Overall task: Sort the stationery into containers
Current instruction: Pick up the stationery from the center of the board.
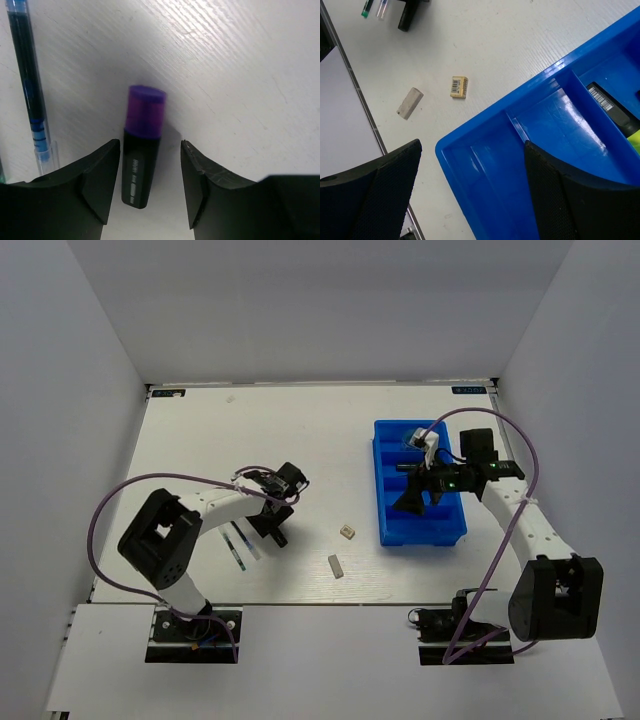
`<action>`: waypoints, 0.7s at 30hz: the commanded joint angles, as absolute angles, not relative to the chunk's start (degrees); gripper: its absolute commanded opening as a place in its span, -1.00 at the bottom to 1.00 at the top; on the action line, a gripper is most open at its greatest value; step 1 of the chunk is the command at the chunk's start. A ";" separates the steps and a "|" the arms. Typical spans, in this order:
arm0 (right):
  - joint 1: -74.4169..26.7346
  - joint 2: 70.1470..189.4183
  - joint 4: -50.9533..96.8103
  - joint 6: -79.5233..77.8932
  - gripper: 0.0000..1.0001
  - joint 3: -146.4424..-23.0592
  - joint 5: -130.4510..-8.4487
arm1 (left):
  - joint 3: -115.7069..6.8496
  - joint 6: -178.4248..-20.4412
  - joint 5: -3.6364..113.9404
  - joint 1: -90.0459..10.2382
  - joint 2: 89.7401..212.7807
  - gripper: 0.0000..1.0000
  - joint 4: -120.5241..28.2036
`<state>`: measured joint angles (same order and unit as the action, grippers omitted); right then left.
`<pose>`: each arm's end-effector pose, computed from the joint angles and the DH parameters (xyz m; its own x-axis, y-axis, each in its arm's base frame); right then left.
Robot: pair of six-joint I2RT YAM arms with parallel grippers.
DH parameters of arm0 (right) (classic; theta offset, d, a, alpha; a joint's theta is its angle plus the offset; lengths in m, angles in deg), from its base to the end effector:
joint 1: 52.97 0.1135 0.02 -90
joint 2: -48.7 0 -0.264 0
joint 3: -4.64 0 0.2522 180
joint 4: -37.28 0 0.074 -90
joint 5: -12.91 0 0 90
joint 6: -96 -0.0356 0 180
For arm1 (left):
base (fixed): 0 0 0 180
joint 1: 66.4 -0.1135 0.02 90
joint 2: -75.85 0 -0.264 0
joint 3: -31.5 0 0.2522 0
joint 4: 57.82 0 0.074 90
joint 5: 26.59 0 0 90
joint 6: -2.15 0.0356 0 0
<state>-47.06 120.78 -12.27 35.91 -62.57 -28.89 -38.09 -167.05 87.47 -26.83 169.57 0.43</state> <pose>0.2429 0.0518 0.2638 -0.4519 -0.3809 -0.8067 -0.8369 0.4942 0.2354 0.2262 -0.1681 0.1683 -0.6736 -0.6069 -0.4218 -0.6493 0.7586 -0.0545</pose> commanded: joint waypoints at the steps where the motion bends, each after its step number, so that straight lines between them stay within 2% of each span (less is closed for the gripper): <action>1: -48.22 119.10 -10.49 34.65 0.69 -61.85 -26.03 | -37.37 -169.41 87.06 -27.82 170.86 0.24 -1.43; 4: -48.83 118.75 -10.14 34.21 0.69 -61.67 -25.41 | -37.37 -169.59 86.36 -27.73 172.09 0.17 -0.99; 7: -49.45 118.40 -9.88 33.69 0.69 -61.24 -24.80 | -37.02 -169.50 84.52 -28.17 173.15 0.01 -0.73; 8: -49.54 118.31 -9.96 33.60 0.69 -61.06 -24.45 | -36.84 -169.42 83.81 -28.34 174.02 -0.10 -0.73; 9: -49.89 118.31 -9.79 33.51 0.69 -61.06 -24.36 | -36.14 -169.33 83.37 -28.35 174.29 -0.35 -0.90; 12: -50.68 118.05 -9.70 33.42 0.69 -60.80 -23.92 | -34.03 -168.45 80.30 -28.79 175.43 -0.63 -3.53; 13: -50.77 117.79 -9.79 33.42 0.69 -60.71 -23.66 | -33.51 -167.84 78.81 -29.05 175.78 -0.78 -5.54; 15: -51.21 117.43 -9.96 33.33 0.69 -60.71 -23.30 | -33.76 -163.55 76.69 -29.22 176.40 -0.86 -6.35; 16: -51.38 117.52 -9.96 33.25 0.69 -60.71 -23.30 | -36.11 -162.40 74.68 -29.31 176.58 -1.00 -6.61; 18: -51.82 117.35 -10.22 33.60 0.81 -60.71 -23.82 | -40.58 -154.43 73.53 -29.23 176.40 -1.00 -5.48; 21: -52.18 116.56 -9.53 32.99 0.81 -60.80 -26.97 | -51.21 -145.81 72.90 -28.70 174.92 -1.00 -2.06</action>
